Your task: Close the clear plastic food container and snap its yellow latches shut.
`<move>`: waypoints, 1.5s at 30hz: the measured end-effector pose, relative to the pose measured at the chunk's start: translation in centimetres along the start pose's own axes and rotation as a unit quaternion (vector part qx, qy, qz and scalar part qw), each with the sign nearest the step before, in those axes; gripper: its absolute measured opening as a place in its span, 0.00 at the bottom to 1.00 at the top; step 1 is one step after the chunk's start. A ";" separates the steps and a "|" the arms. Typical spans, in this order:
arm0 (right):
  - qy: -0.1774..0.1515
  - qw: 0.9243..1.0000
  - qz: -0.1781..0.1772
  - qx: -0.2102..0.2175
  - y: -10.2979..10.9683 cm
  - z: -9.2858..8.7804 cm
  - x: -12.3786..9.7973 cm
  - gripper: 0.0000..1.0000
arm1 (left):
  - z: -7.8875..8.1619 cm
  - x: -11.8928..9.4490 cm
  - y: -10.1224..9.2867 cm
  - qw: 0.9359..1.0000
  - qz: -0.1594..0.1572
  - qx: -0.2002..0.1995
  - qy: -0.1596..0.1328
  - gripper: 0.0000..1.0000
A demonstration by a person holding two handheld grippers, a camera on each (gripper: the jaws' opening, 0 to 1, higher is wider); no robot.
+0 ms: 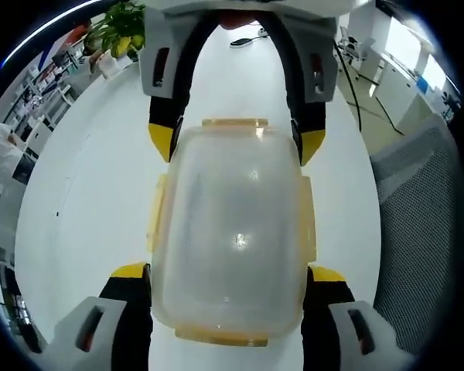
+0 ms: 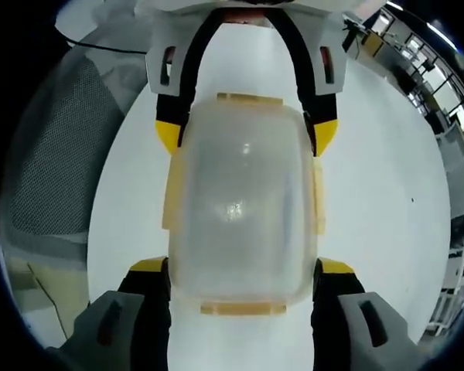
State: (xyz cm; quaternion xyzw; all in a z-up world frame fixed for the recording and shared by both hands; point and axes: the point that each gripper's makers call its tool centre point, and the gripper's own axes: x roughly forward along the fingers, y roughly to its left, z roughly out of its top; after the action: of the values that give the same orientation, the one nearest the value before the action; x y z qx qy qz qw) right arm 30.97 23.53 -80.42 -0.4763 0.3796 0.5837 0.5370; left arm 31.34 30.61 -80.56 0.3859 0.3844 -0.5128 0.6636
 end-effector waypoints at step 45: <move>0.029 0.997 -0.026 0.068 -4.8 4.0 1.9 0.74 | -3.8 -0.6 5.3 0.999 -0.035 0.036 -0.004 0.81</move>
State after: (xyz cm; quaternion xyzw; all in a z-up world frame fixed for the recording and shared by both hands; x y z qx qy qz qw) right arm 35.13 28.55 -80.90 -0.4651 0.4216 0.5280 0.5720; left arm 35.93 35.26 -80.91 0.3937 0.3761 -0.5509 0.6325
